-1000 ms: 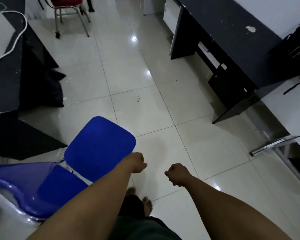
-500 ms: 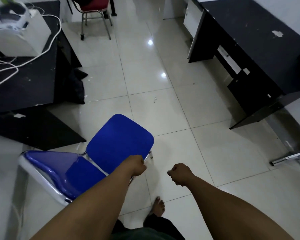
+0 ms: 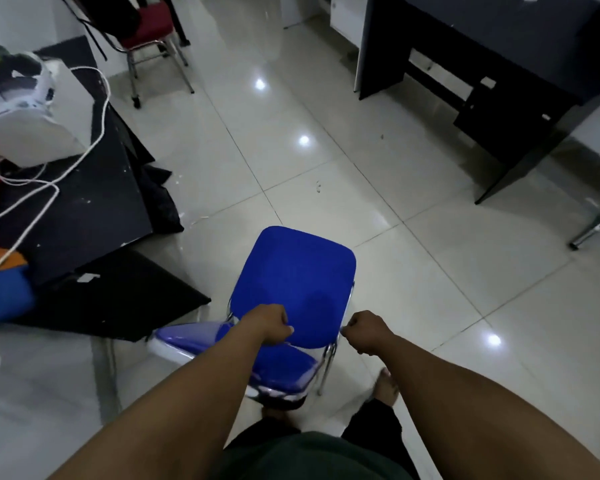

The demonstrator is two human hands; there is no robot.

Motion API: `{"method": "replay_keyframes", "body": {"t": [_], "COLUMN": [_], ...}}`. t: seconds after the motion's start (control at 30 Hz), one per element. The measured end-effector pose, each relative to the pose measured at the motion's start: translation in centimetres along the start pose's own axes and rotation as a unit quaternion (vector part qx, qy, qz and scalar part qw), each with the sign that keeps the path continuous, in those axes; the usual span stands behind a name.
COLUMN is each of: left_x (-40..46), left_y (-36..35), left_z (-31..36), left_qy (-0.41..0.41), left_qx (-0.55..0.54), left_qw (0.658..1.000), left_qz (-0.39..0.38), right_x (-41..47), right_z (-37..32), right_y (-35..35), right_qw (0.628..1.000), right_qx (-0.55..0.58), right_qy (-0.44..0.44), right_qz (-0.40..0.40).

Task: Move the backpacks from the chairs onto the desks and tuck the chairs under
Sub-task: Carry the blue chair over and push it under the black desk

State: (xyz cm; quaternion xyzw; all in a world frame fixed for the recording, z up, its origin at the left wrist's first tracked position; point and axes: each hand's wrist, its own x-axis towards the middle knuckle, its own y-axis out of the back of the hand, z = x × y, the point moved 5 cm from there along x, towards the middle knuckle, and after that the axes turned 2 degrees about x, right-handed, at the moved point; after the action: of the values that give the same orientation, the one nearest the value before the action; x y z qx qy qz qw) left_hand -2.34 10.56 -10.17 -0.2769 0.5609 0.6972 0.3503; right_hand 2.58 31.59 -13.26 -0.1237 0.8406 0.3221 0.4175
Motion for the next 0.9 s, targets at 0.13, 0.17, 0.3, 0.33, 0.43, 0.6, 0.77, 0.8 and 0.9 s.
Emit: {"method": "replay_keyframes", "body": {"t": [0.13,0.17,0.3,0.33,0.43,0.6,0.77,0.8,0.9], "left_x": [-1.6,-1.7,-2.2,-2.3,-2.4,-2.8,-4.4,-4.8,-6.5], "left_y": [-0.5,-0.6,-0.9,-1.0,-1.4,-1.1,-0.7,-0.4,1.1], "left_z": [-5.3,-6.0,-6.8,-6.5,-6.1,-5.9,-5.5,-5.6,-5.7], "left_qy": [-0.004,-0.008,-0.060,-0.071,-0.086,-0.120,-0.181,-0.203,-0.311], "left_qx": [0.029,0.025,-0.004,-0.004,0.001,0.010,0.064,0.060,0.091], "left_qw": [0.999,1.000,0.998,0.997,0.996,0.993,0.981,0.977,0.939], "left_qz": [-0.017,-0.010,0.031,0.031,0.017,-0.010,-0.030,-0.022,0.118], "right_x": [-1.1,-1.2,-2.0,-2.0,-2.3,-2.6,-2.8,-2.7,-2.9], "right_z": [-2.4,-2.9,-4.4,-4.6,-4.8,-5.0,-6.0,-6.3,-7.5], "right_y": [-4.5,-5.1,-7.7,-8.3,-9.2,-9.6,-10.7,-11.2,-12.1], "right_qw": [1.000,1.000,1.000,1.000,0.999,0.997,0.998,0.998,0.999], "right_qx": [0.015,0.015,0.006,0.006,-0.008,0.002,0.003,-0.005,-0.020], "right_qy": [0.012,0.015,0.015,0.010,0.000,-0.017,-0.037,-0.039,-0.035], "right_qz": [-0.001,-0.003,-0.014,-0.022,-0.051,-0.069,-0.047,-0.040,-0.013]}}
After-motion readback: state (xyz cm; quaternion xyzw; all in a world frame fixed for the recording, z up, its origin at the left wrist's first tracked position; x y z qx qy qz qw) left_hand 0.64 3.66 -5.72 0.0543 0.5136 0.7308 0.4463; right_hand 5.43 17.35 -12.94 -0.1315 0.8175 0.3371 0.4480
